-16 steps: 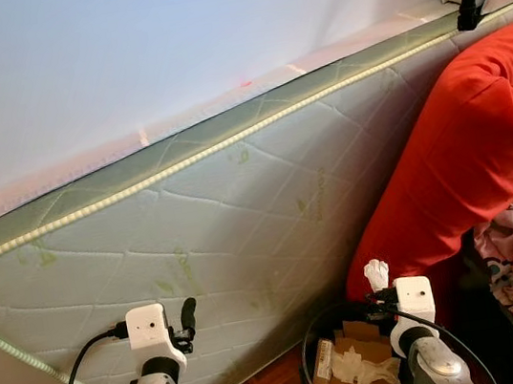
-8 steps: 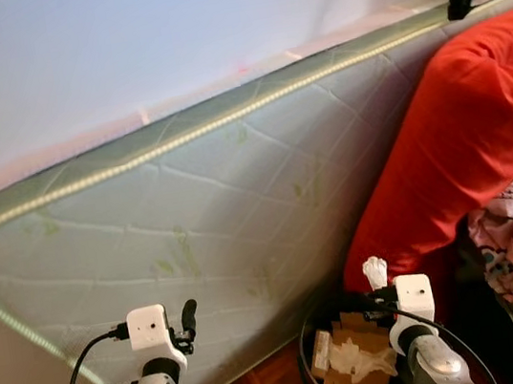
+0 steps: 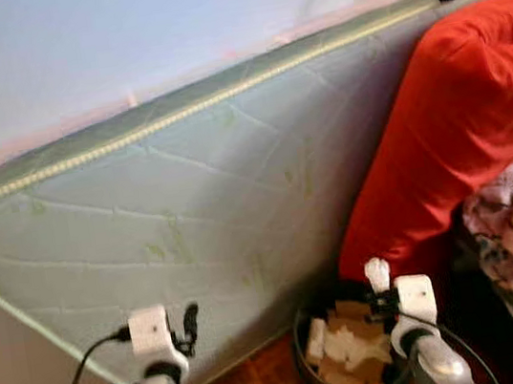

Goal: Clean up the room

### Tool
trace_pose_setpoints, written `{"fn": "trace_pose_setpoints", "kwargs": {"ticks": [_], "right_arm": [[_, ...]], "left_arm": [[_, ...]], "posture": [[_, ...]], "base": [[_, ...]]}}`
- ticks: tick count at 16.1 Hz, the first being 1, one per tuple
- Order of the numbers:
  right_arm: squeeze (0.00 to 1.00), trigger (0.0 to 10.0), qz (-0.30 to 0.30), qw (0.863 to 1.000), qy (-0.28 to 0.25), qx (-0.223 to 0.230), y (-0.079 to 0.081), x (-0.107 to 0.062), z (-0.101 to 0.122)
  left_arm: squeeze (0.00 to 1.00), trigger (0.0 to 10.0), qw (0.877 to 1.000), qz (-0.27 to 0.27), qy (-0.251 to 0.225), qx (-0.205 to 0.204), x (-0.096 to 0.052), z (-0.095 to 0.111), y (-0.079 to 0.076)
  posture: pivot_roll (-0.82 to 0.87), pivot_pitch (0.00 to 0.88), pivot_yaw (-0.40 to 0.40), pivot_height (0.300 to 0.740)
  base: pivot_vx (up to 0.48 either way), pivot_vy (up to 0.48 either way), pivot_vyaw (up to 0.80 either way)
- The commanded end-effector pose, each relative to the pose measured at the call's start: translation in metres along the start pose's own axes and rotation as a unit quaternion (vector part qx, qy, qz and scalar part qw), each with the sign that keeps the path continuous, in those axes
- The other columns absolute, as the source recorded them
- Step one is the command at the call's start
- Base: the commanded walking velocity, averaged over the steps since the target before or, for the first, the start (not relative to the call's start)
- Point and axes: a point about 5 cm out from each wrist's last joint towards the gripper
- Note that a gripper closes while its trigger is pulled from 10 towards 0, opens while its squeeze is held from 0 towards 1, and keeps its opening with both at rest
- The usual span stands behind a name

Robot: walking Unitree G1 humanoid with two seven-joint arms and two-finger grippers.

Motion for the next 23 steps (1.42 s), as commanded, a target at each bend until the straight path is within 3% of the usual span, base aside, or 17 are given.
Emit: {"fn": "trace_pose_setpoints", "kwargs": {"ticks": [1,7,14,18,23], "right_arm": [[0.00,10.0,0.002,1.000,0.002,0.002,0.002,0.000,0.000],[0.00,10.0,0.020,1.000,0.006,-0.006,0.008,0.002,0.002],[0.00,10.0,0.014,1.000,0.015,0.010,0.007,0.012,0.015],[0.00,10.0,0.014,1.000,0.018,0.017,0.001,0.020,0.030],[0.00,10.0,0.026,0.999,0.021,-0.014,-0.003,0.031,0.052]], "left_arm": [[0.00,10.0,1.000,-0.003,0.000,-0.003,0.002,0.000,-0.001],[0.00,10.0,1.000,-0.007,-0.002,-0.003,0.003,0.001,-0.003],[0.00,10.0,0.999,-0.026,-0.021,0.000,0.006,0.016,-0.011],[0.00,10.0,0.999,-0.025,-0.044,-0.001,-0.001,0.032,-0.010],[0.00,10.0,0.998,-0.024,-0.063,-0.005,-0.015,0.053,-0.016]], "posture": [[0.01,0.052,0.000,0.667],[0.00,0.075,0.007,0.642],[0.03,0.143,0.017,0.642],[0.08,0.223,0.018,0.642],[0.14,0.313,0.019,0.642]], "base": [[0.000,0.000,0.00],[0.000,0.000,0.00],[0.000,0.000,0.00],[0.000,0.000,0.00],[0.000,0.000,0.00]]}}
Point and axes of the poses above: a point about 5 cm out from each wrist's last joint towards the gripper, its own x axis pointing out of the wrist towards the gripper, its own z axis along the axis of the wrist's last joint, y = z × x, and after that the axes turned 13 degrees about -x, right-handed
